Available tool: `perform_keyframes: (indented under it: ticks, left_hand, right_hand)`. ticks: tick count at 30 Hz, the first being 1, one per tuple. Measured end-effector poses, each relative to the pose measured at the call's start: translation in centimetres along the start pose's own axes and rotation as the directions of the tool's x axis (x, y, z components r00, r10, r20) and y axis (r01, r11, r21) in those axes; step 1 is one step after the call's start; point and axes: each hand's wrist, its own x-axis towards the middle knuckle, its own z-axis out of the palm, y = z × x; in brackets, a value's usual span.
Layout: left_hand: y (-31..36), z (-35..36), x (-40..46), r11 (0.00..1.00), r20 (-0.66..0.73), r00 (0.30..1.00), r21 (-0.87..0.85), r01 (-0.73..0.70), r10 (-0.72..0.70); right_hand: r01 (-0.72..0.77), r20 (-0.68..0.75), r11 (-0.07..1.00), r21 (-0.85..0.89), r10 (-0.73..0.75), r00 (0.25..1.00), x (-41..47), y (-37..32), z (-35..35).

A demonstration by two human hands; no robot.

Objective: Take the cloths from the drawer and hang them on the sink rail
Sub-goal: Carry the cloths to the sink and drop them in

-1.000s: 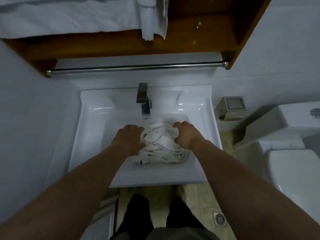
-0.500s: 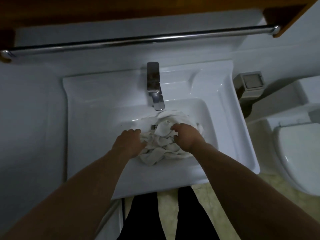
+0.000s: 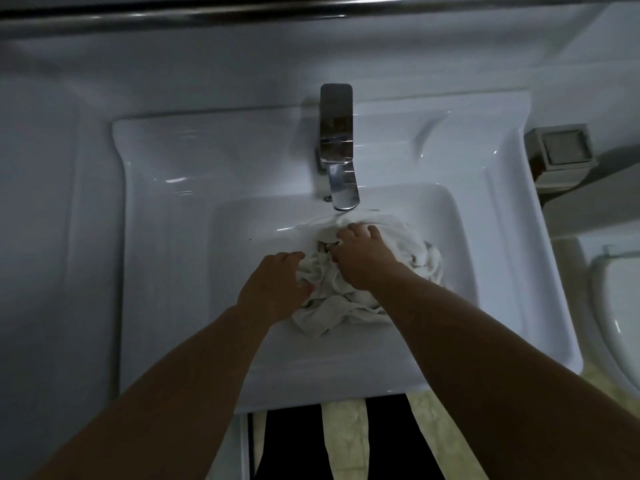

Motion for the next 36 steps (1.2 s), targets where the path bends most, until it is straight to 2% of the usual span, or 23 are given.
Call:
perform_keyframes:
  ticks: [6, 11, 16, 20, 24, 28, 36]
  left_hand:
    - [2.5, -3.3, -2.2, 0.997, -0.046, 0.999, -0.072, 0.007, -0.01]
    - [7.3, -7.2, -5.4, 0.987, -0.084, 0.985, -0.031, -0.157, 0.153]
    - [12.1, -12.4, -7.9, 0.969, -0.153, 0.958, -0.005, -0.248, 0.244]
    - [14.5, -16.4, -9.0, 0.972, -0.158, 0.961, -0.027, -0.232, 0.225]
    - [16.3, -19.9, -10.2, 0.983, -0.15, 0.972, 0.0, -0.181, 0.179]
    - [17.8, -23.0, -10.9, 0.986, -0.284, 0.945, -0.005, -0.169, 0.16]
    - [19.2, -27.5, -11.6, 0.907, -0.287, 0.892, 0.341, -0.246, 0.35]
  right_hand:
    - [0.021, 0.013, 0.973, 0.228, -0.024, 1.0, -3.9, 1.2, -3.7]
    - [0.131, -0.073, 0.894, 0.43, -0.109, 0.991, -8.6, 2.8, -10.5]
    - [0.253, -0.119, 0.908, 0.333, -0.226, 0.967, -13.3, 3.6, -18.5]
    - [0.276, -0.141, 0.933, 0.233, -0.248, 0.958, -16.0, 3.9, -23.9]
    - [0.289, -0.287, 0.942, 0.171, -0.233, 0.929, -17.8, 4.1, -27.6]
    - [0.299, -0.39, 0.941, 0.16, -0.218, 0.895, -18.7, 4.5, -30.3]
    - [0.231, -0.412, 0.952, 0.202, -0.131, 0.902, -19.1, 5.6, -31.7]
